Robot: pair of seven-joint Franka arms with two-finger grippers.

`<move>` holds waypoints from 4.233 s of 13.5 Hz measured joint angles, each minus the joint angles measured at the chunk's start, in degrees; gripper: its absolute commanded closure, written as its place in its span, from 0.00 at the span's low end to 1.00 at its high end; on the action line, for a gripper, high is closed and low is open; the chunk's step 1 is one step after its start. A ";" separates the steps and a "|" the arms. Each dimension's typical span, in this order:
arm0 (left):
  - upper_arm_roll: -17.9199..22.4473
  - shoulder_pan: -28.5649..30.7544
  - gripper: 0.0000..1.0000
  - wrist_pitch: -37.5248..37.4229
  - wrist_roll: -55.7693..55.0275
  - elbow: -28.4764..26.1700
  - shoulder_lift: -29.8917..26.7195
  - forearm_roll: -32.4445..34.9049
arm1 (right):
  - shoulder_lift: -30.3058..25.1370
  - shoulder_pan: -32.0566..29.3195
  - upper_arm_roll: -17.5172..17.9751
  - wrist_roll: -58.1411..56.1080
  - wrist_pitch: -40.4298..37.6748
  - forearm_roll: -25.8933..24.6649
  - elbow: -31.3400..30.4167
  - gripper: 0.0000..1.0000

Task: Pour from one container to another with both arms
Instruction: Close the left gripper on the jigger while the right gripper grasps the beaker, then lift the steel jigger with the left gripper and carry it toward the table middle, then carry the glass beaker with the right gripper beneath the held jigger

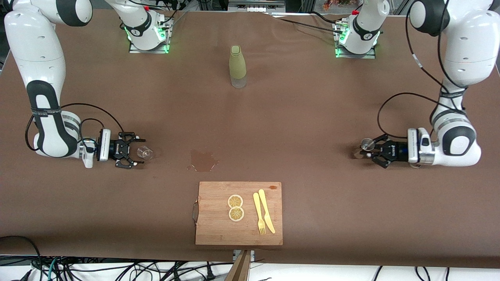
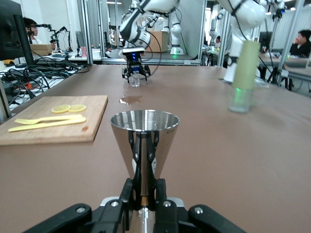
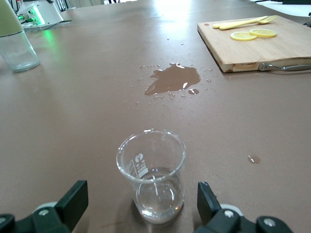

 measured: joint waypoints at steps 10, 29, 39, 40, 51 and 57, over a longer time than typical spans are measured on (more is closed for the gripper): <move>0.03 -27.77 1.00 21.98 -12.43 0.08 -0.56 -20.15 | 2.12 0.09 0.08 -1.80 -2.72 3.26 0.01 0.00; 12.05 -61.10 1.00 50.42 -38.81 18.53 14.38 -42.08 | 3.31 0.33 0.49 -3.86 -3.22 7.23 0.11 0.56; 13.30 -61.72 1.00 50.55 -39.53 21.53 17.07 -43.34 | 3.41 1.00 0.56 -3.21 -3.29 7.43 3.21 0.77; 13.39 -61.73 1.00 50.55 -39.64 21.68 17.17 -43.34 | 3.41 1.24 0.61 -2.31 -3.33 7.47 3.91 0.77; 13.90 -61.78 1.00 50.55 -39.85 22.94 18.14 -45.12 | 3.29 5.75 5.21 16.01 -0.09 7.62 15.91 0.77; 14.20 -61.84 1.00 50.55 -40.55 24.23 18.14 -45.77 | 3.30 6.59 13.37 26.61 10.62 -1.65 18.71 0.77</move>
